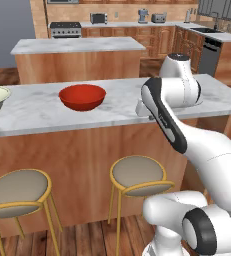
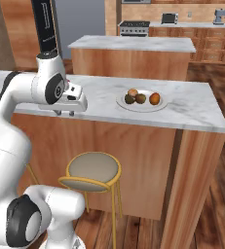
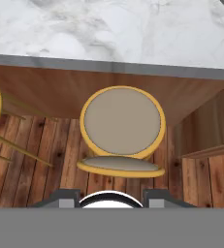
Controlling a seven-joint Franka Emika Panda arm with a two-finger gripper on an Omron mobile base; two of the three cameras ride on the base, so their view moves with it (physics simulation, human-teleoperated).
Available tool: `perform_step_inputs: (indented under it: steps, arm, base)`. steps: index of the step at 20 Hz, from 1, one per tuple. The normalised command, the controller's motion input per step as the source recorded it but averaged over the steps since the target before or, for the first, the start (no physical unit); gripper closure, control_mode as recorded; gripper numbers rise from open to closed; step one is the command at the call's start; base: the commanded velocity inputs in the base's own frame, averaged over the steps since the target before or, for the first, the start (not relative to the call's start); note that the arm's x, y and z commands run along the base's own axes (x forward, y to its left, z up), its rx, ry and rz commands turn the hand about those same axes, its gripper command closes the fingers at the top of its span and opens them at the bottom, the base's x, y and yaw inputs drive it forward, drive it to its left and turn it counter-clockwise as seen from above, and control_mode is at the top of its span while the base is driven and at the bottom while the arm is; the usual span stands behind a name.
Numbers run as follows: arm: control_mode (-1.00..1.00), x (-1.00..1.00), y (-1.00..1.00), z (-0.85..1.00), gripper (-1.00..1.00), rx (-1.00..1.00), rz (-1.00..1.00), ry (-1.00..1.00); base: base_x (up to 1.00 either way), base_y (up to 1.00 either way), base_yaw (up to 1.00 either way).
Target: Take the fruits from the plate on the dining counter and place two fruits in each bowl.
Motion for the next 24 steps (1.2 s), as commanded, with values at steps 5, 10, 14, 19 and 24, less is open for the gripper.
perform_step_inputs:
  steps: [5,10,14,19,24]
  arm:
    - [-1.00,0.23,-0.03,-0.01,-1.00,0.00,0.00,-0.01]
    - [-1.00,0.92,-0.58,-0.02,-1.00,0.00,0.00,0.00]
    - [-1.00,0.79,-0.92,-0.02,-1.00,0.00,-0.01,0.00]
    - [-1.00,0.39,-0.80,0.00,-1.00,0.00,-0.10,0.01]
    - [-1.00,0.15,-0.45,0.00,-1.00,0.00,-0.15,0.04]
  base:
    - [0.00,0.00,0.00]
    - [0.00,0.00,0.00]
    - [0.00,0.00,0.00]
    - [0.00,0.00,0.00]
    - [0.00,0.00,0.00]
